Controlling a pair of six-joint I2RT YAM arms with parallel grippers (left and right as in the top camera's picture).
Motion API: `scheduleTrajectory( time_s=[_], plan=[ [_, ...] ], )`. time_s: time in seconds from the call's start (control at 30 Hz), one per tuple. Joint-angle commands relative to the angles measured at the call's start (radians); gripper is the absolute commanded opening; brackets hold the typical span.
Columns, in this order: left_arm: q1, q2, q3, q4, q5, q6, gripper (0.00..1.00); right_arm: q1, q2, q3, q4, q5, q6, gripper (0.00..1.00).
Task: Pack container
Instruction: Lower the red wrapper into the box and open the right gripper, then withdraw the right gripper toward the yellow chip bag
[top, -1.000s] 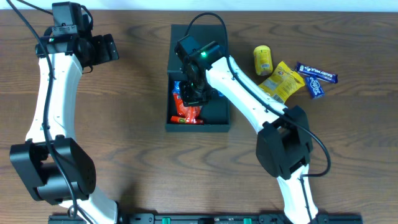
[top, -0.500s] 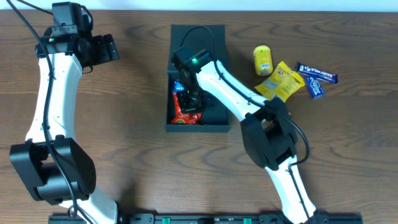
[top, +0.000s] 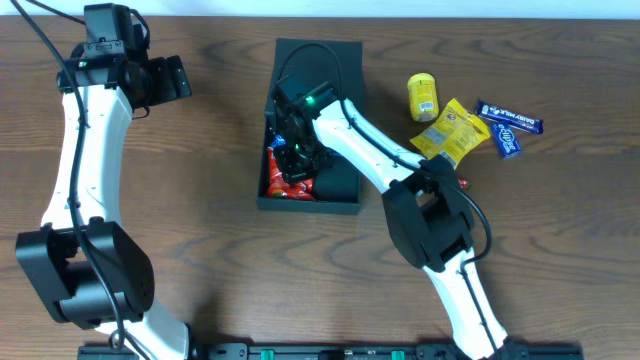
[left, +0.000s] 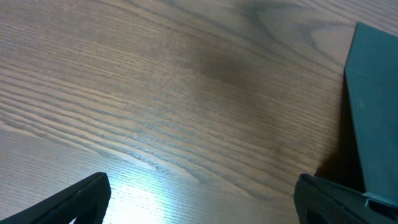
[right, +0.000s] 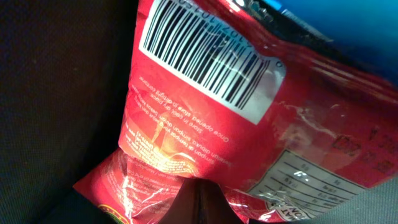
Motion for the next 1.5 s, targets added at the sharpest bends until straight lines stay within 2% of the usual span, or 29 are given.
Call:
scheduleTrajectory(
  time_s=[0.0, 0.17, 0.33, 0.5, 0.57, 0.63, 0.77, 0.87, 1.03, 1.07, 1.13, 1.3, 1.4, 1.47],
  plan=[
    [0.004, 0.011, -0.004, -0.003, -0.001, 0.018, 0.96, 0.0, 0.034, -0.01, -0.014, -0.026, -0.024, 0.01],
    [0.004, 0.011, -0.004, -0.006, -0.001, 0.018, 0.95, -0.034, -0.061, -0.009, -0.023, -0.04, -0.033, 0.01],
    [0.004, 0.011, -0.005, -0.011, 0.0, 0.017, 0.95, -0.072, -0.252, -0.009, 0.029, -0.03, -0.039, 0.01],
    [0.004, 0.011, -0.005, -0.025, 0.008, 0.017, 0.95, -0.134, -0.406, -0.009, 0.047, 0.168, -0.039, 0.02],
    [0.003, 0.011, -0.005, -0.033, 0.025, 0.017, 0.95, -0.177, -0.442, -0.01, 0.026, 0.27, -0.038, 0.05],
    [0.002, 0.014, -0.005, -0.04, 0.041, 0.017, 0.95, -0.225, -0.454, -0.01, -0.005, 0.309, -0.022, 0.07],
    [-0.004, 0.039, -0.005, -0.071, 0.06, 0.018, 0.95, -0.352, -0.44, -0.015, -0.079, 0.306, 0.017, 0.01],
    [-0.019, 0.082, -0.005, -0.094, 0.074, 0.023, 0.95, -0.443, -0.432, -0.042, -0.088, 0.261, 0.026, 0.02],
    [-0.061, 0.161, -0.005, -0.11, 0.243, 0.105, 1.0, -0.582, -0.432, -0.132, -0.078, 0.156, 0.03, 0.02],
    [-0.072, 0.172, -0.005, -0.111, 0.243, 0.105, 0.95, -0.606, -0.432, -0.157, -0.072, 0.13, 0.03, 0.02],
    [-0.097, 0.188, -0.005, -0.111, 0.243, 0.122, 0.93, -0.657, -0.432, -0.22, -0.052, 0.08, 0.029, 0.02],
    [-0.145, 0.164, -0.002, -0.106, 0.239, 0.188, 0.94, -0.723, -0.432, -0.362, 0.012, 0.024, 0.031, 0.09],
    [-0.161, 0.146, -0.002, -0.11, 0.24, 0.226, 0.94, -0.743, -0.432, -0.424, 0.049, 0.008, 0.038, 0.1],
    [-0.169, 0.14, -0.002, -0.119, 0.245, 0.251, 0.94, -0.759, -0.432, -0.46, 0.076, 0.007, 0.045, 0.17]
  ],
)
